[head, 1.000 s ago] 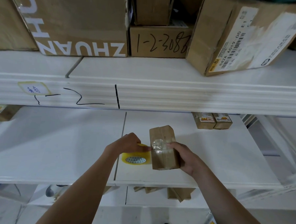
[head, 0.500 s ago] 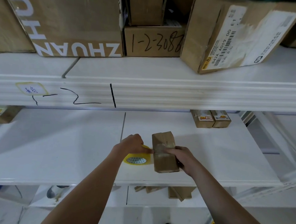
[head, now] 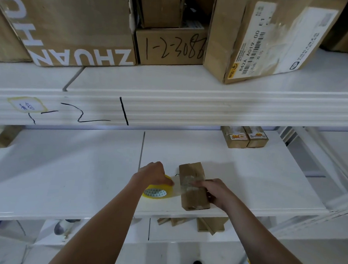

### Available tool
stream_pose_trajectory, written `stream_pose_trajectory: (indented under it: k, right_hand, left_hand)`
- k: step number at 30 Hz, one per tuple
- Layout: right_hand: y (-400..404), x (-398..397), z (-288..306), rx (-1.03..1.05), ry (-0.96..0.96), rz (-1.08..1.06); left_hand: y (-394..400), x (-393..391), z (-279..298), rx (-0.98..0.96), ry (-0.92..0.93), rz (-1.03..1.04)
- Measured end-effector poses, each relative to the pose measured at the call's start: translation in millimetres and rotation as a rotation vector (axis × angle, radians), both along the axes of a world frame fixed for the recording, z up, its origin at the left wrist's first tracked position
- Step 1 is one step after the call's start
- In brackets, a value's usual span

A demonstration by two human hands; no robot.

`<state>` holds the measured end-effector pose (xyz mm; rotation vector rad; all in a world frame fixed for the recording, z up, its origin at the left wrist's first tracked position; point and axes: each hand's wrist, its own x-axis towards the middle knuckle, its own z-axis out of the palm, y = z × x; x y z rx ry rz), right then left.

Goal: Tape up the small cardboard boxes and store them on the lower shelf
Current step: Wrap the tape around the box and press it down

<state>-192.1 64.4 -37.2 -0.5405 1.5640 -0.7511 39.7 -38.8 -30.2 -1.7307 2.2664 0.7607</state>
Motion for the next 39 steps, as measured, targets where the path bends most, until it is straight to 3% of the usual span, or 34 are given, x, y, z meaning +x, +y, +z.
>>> stream_pose_trajectory:
  k: [13, 15, 19, 21, 23, 27, 34, 39]
  right_hand:
    - [-17.4, -0.9, 2.8, 0.048, 0.397, 0.17]
    - [-14.8, -3.4, 3.2, 0.069, 0.35, 0.149]
    - [-7.9, -8.2, 2.1, 0.075, 0.054, 0.0]
    - [-6.6, -7.4, -2.0, 0.058, 0.033, -0.039]
    - [-6.7, -4.3, -7.2, 0.053, 0.089, -0.04]
    - [-8.7, -1.7, -9.6, 0.089, 0.398, 0.076]
    - [-9.5, -5.6, -1.6, 0.179, 0.485, 0.111]
    - [-10.6, -3.0, 2.4, 0.223, 0.764, 0.274]
  left_hand:
    - [6.7, -15.3, 5.3, -0.002, -0.064, 0.0]
    - [8.4, -19.1, 5.9, 0.006, -0.063, 0.005]
    - [7.8, -22.9, 10.7, 0.066, -0.053, 0.033]
    - [8.0, -22.9, 11.3, 0.067, -0.061, 0.041]
    - [8.5, -23.6, 11.5, 0.058, -0.076, 0.047]
    - [11.1, -33.6, 10.5, 0.027, -0.137, 0.03]
    - [12.4, -53.1, 4.6, -0.018, -0.208, -0.025]
    - [14.8, -64.6, 1.6, -0.052, -0.256, -0.037]
